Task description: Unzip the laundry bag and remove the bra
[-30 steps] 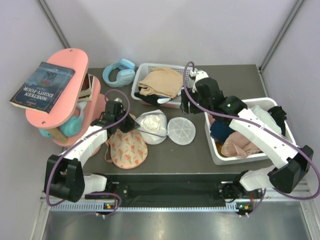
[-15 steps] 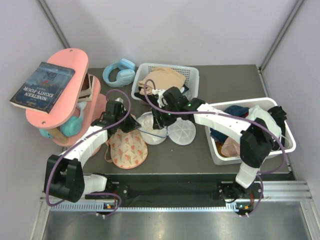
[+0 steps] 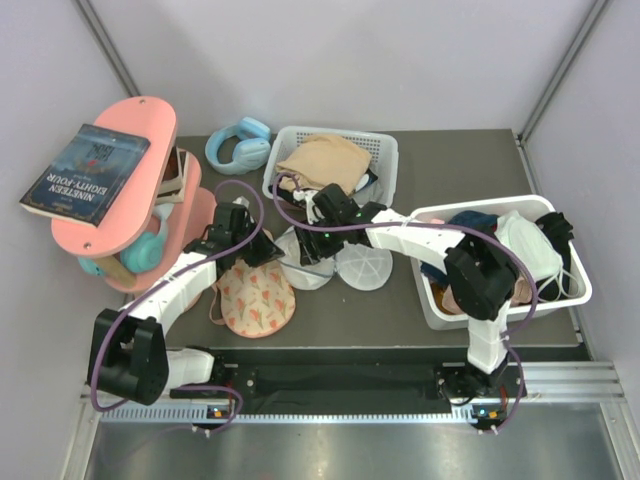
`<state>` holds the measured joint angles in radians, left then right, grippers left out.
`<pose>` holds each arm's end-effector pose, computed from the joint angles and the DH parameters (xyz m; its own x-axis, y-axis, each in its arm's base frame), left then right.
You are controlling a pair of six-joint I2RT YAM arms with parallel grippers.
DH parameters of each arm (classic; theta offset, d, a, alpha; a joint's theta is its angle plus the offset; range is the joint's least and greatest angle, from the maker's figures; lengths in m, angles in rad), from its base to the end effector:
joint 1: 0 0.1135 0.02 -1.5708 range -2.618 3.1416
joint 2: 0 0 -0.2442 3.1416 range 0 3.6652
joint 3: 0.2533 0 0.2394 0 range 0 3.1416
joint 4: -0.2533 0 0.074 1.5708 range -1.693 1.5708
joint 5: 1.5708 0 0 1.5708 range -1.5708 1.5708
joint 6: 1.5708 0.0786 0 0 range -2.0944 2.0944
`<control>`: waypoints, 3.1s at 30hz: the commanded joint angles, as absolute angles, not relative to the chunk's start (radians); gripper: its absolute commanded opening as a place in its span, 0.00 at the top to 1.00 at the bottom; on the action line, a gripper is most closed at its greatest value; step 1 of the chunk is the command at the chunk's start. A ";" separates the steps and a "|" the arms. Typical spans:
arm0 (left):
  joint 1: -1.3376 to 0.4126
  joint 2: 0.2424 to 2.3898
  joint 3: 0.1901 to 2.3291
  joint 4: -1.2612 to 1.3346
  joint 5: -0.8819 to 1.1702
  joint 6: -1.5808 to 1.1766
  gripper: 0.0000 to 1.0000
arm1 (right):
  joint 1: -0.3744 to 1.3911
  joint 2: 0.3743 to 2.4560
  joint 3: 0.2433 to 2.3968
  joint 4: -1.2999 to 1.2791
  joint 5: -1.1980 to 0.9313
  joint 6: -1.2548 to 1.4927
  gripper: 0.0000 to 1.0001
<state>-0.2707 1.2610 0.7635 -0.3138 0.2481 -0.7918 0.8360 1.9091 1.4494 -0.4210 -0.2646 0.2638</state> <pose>0.2659 -0.0938 0.1793 -0.7913 -0.4963 -0.3570 -0.2007 0.7625 -0.6151 0.2736 0.3334 0.1792 -0.7150 -0.4159 -0.5620 -0.6643 0.6547 0.3607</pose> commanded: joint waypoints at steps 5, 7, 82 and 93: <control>-0.284 1.255 0.772 -0.259 0.264 -0.805 1.00 | 0.850 1.957 1.551 -0.416 -0.051 0.281 0.45; -0.285 1.255 0.775 -0.261 0.264 -0.805 1.00 | 0.850 1.956 1.545 -0.426 -0.026 0.294 0.45; -0.327 1.209 0.753 -0.264 0.245 -0.787 1.00 | 0.747 1.491 1.503 -0.397 -0.060 0.402 1.00; -0.342 1.207 0.718 -0.258 0.245 -0.795 1.00 | 0.727 1.496 1.597 -0.431 -0.049 0.364 1.00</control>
<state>-0.3367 1.2346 0.7448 -0.2905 0.2459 -0.8024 0.7345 1.5322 1.5028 -0.4606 -0.0620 0.3882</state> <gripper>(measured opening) 0.023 0.019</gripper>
